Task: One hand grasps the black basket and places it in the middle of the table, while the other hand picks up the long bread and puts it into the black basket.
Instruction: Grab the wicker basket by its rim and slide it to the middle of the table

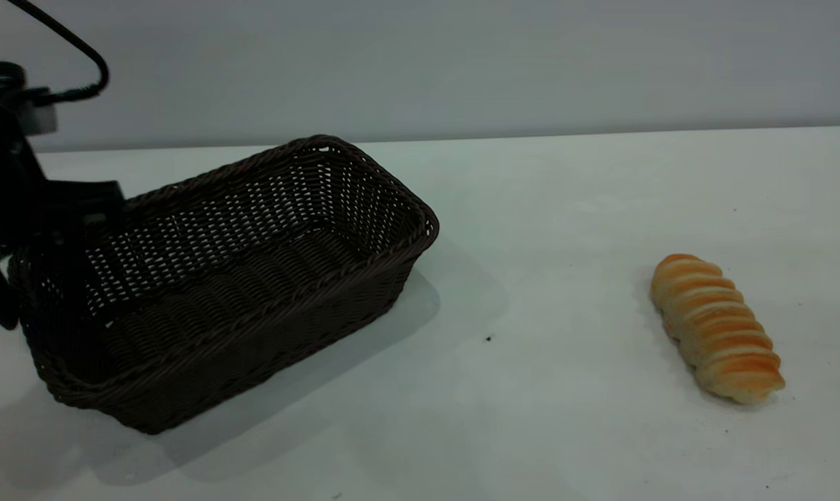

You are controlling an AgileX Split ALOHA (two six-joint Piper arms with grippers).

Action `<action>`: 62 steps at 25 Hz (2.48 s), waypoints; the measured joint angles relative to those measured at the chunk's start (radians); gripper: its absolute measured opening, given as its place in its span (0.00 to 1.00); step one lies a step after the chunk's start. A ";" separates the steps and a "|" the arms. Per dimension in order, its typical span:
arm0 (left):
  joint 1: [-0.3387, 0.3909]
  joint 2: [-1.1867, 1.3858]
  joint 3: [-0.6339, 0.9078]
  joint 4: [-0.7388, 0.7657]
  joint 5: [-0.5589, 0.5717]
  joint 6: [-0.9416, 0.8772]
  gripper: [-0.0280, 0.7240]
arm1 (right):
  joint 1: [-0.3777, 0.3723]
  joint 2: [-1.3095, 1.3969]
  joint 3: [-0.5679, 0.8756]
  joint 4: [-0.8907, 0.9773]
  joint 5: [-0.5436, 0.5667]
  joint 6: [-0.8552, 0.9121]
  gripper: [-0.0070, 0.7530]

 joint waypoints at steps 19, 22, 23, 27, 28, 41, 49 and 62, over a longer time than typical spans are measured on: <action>0.001 0.032 -0.087 -0.001 0.080 -0.045 0.72 | 0.000 0.000 0.000 0.001 -0.008 0.000 0.51; 0.001 0.021 -0.099 0.008 0.139 -0.045 0.72 | 0.000 0.000 0.000 0.002 -0.008 0.000 0.51; 0.001 0.016 -0.099 0.011 0.157 -0.045 0.72 | 0.000 0.000 0.000 0.002 -0.008 0.000 0.51; 0.001 0.014 -0.101 0.026 0.200 -0.063 0.72 | 0.000 0.000 0.000 0.005 -0.008 0.000 0.51; 0.001 0.014 -0.101 0.030 0.209 -0.066 0.72 | 0.000 0.000 0.000 0.006 -0.008 0.000 0.51; 0.001 0.042 -0.102 0.062 0.153 -0.107 0.72 | 0.000 0.000 0.000 0.013 -0.008 0.000 0.51; 0.001 0.084 -0.102 0.058 0.113 -0.107 0.72 | 0.000 0.000 0.000 0.014 -0.008 0.000 0.51; 0.002 0.189 -0.104 -0.015 0.004 -0.052 0.48 | 0.000 0.000 0.000 0.014 -0.034 0.000 0.51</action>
